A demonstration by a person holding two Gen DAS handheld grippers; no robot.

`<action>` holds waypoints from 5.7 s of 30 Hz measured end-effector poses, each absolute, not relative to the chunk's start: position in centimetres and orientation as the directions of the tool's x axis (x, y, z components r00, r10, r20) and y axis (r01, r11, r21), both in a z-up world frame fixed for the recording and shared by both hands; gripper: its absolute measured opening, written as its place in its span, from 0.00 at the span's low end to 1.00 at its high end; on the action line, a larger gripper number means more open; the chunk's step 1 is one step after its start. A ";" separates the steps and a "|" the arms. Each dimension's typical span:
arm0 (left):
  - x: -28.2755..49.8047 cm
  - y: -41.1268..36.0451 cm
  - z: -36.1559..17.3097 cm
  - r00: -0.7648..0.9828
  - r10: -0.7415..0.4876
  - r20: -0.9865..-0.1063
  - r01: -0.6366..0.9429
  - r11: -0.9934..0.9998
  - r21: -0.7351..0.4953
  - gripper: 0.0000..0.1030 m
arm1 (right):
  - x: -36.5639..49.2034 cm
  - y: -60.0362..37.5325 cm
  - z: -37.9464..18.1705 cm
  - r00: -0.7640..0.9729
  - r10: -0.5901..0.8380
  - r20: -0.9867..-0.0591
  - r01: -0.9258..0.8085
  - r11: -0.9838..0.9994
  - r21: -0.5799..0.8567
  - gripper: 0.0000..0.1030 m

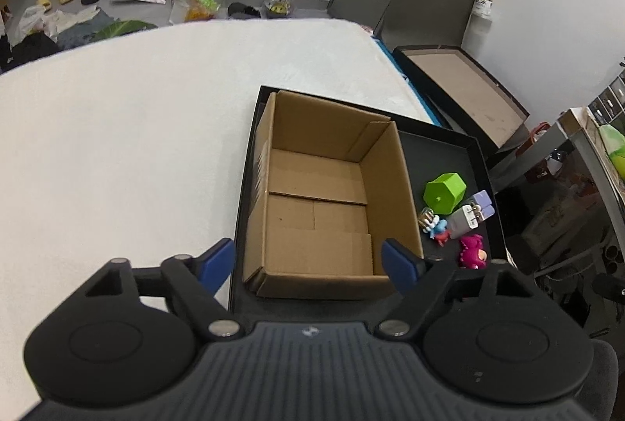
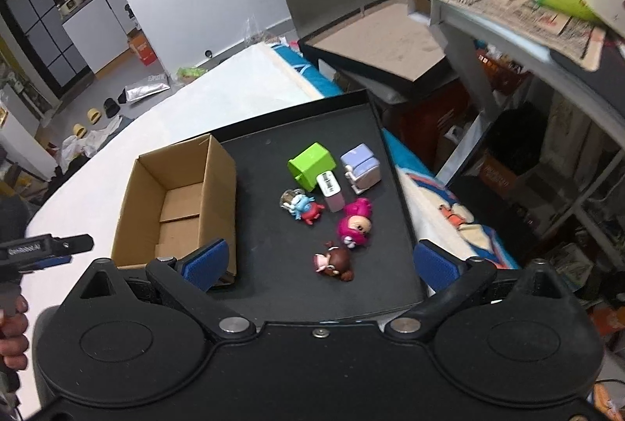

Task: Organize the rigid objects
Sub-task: 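Move the right gripper over the brown-haired doll and grasp it while the left gripper holds the box edge, then lift the brown-haired doll with the right gripper and carry it over the cardboard box, then lower the doll into the box and open the right gripper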

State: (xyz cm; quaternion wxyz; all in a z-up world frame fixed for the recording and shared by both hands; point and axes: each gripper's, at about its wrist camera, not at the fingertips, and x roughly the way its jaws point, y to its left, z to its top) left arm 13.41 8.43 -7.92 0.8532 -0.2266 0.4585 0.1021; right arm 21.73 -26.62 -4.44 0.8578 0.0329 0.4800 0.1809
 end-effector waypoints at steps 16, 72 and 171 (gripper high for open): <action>15.4 12.0 -14.2 0.462 -0.112 -0.880 -0.403 0.857 -0.321 0.26 | 25.9 -24.6 -9.6 0.363 0.312 -0.878 -0.171 0.949 0.267 0.87; 15.8 13.7 -18.0 0.526 -0.228 -0.820 -0.280 0.863 -0.420 0.21 | 26.7 -18.5 -15.0 0.239 0.184 -0.953 -0.268 0.956 0.118 0.39; 15.3 13.2 -18.1 0.504 -0.247 -0.828 -0.297 0.850 -0.434 0.23 | 29.9 -7.1 -9.2 0.210 0.500 -0.840 -0.431 0.819 0.380 0.56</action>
